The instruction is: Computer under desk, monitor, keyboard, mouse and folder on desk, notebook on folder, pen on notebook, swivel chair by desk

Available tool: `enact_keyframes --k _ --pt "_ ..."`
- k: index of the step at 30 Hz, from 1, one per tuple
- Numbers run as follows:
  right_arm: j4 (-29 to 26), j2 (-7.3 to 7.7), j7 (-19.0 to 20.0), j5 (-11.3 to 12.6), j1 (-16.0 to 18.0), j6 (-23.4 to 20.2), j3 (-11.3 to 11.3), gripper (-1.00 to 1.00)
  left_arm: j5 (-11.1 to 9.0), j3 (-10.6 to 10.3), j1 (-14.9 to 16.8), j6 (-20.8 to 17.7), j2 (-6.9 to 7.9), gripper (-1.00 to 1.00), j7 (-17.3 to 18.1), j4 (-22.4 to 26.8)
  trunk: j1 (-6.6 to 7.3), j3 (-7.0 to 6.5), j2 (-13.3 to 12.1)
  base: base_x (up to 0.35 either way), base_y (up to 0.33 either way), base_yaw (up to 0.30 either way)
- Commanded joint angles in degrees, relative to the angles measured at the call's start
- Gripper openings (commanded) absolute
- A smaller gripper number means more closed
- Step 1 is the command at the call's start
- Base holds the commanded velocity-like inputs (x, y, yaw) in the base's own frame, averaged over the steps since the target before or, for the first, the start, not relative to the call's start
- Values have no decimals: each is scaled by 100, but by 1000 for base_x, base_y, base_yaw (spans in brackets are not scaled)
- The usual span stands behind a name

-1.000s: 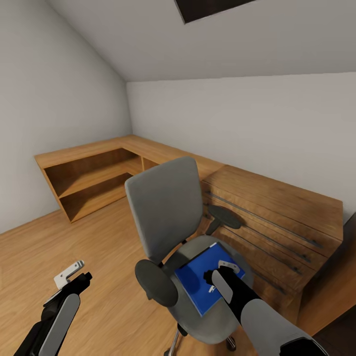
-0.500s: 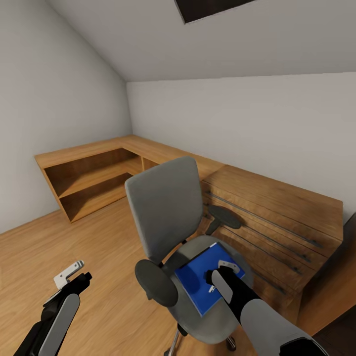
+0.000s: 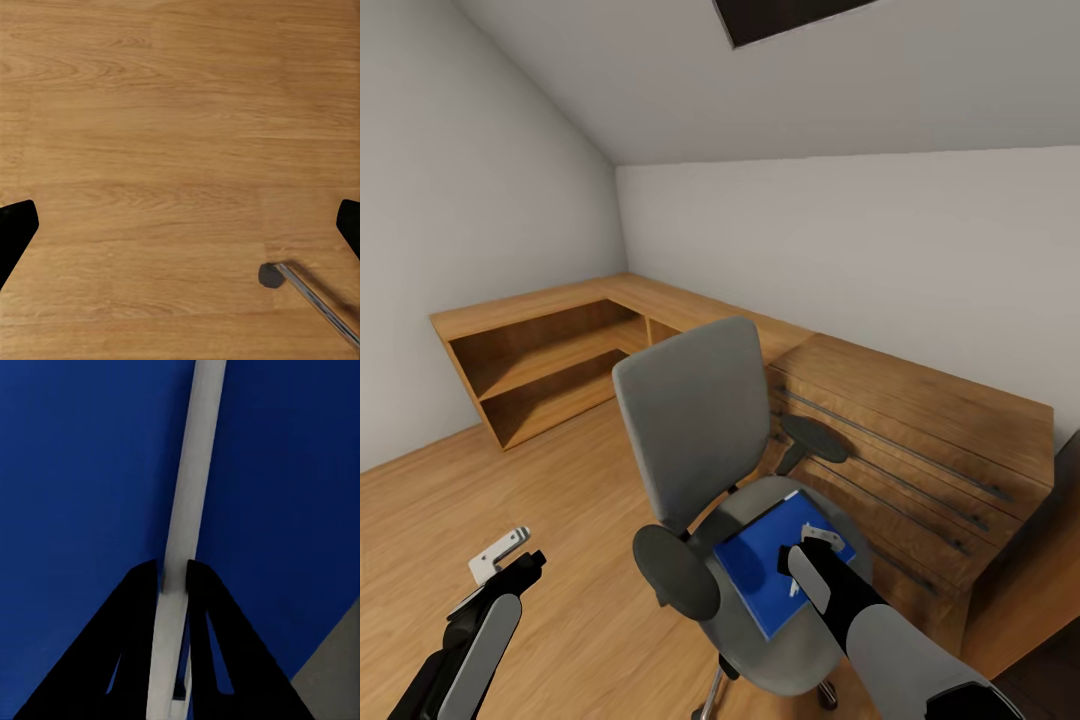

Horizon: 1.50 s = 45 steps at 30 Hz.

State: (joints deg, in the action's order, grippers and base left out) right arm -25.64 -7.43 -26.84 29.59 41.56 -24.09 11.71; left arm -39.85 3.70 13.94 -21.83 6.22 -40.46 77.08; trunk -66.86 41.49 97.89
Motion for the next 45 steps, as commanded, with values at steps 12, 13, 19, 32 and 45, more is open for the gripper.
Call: enact_keyframes --k 12,13,19,32,45 --pt "-11 5 -49 103 1 -8 34 -100 -33 -1 3 -31 2 100 -27 1 0 6 3 0 0 0" --pt "-11 5 -49 106 1 -6 34 -100 -32 -1 3 -31 2 100 -25 1 22 -12 -38 0 0 0" --pt "-11 5 -46 102 1 12 31 -100 -25 -8 3 -40 2 100 -13 -61 154 -120 -278 0 0 0" --pt "-257 42 -49 102 -2 26 1 -100 -14 -19 3 -48 1 100 -6 -106 439 -353 -800 -137 0 0" --pt "-2309 234 -262 82 -694 -25 -5 -100 -10 -128 3 -49 2 100 14 -414 725 -586 -1321 -282 0 0"
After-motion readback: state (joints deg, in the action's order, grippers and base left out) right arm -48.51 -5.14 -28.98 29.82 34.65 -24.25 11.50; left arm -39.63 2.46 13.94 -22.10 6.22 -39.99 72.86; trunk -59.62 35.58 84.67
